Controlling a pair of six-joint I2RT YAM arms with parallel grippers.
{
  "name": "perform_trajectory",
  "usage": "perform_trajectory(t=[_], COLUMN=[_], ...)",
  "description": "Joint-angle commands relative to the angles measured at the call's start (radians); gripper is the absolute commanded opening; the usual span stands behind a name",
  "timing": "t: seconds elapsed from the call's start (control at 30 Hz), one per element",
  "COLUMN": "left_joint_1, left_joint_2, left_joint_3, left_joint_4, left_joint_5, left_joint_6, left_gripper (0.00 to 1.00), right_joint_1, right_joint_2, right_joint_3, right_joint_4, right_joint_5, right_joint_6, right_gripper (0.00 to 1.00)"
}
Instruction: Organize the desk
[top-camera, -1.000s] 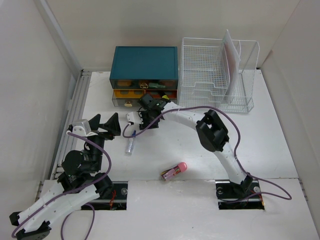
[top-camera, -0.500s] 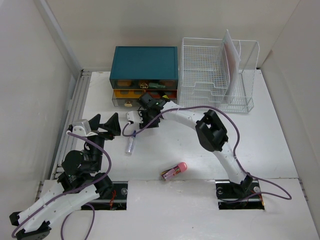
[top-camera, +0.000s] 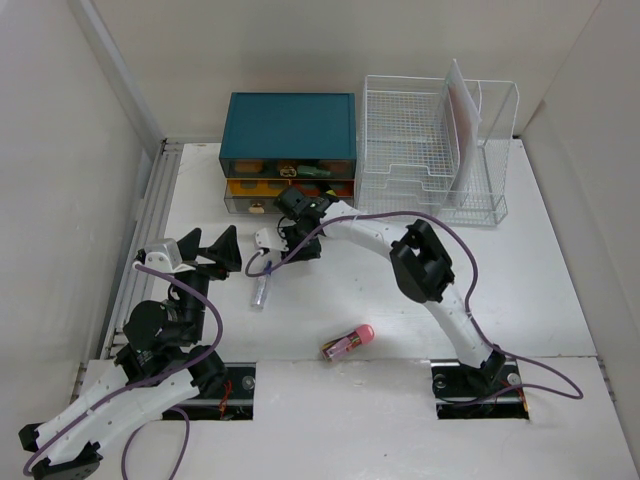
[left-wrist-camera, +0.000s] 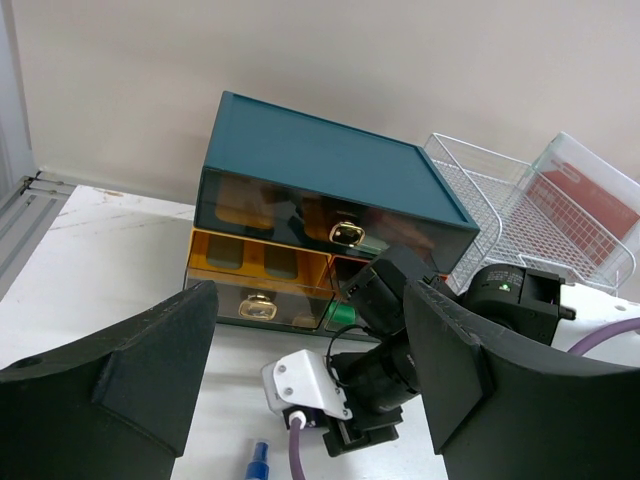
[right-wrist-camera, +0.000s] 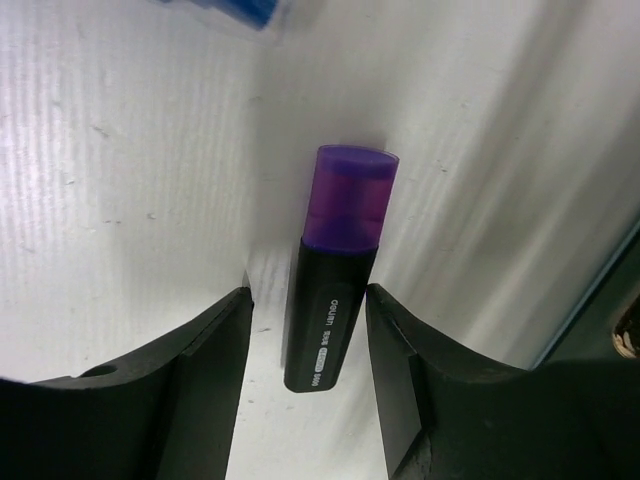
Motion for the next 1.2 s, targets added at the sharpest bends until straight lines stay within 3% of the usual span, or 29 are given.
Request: perform_trajectory(t=[0.0,0.37,0.67,0.77,1.17], left_joint_1=[0.0,0.0,0.0,0.0,0.0], left_joint_2=[-0.012,-0.003,-0.003,-0.003,-0.003], left_joint_3=[0.0,0.0,0.0,0.0,0.0], left_joint_4=[0.04,0.04,0.04,0.04,0.04], left_joint_5=[0.01,0.01,0.01,0.01,0.001], left_joint_6=[-0.001,-0.001,-0.001,-0.001,0.009], left_gripper=[0.72,0.72,0.72,0.72,0.72], right_joint_1=[0.004,0.004,0.013,0.013,0.052], right_joint_2=[-0.014,-0.033,-0.037,-0.075,-0.344], right_joint_3=[-0.014,-0.04,-0.095,-0.148,-0.241], right_joint_4=[-0.095,-0.038,0.022,0.062,0.151], right_joint_5=[-0.078,-0.057,-0.047,-0.047,-0.018], right_joint_6=[-0.037,0.031,0.087,0.11,0.139], right_gripper=[0.55,0.52,0.21,0.15,0.14])
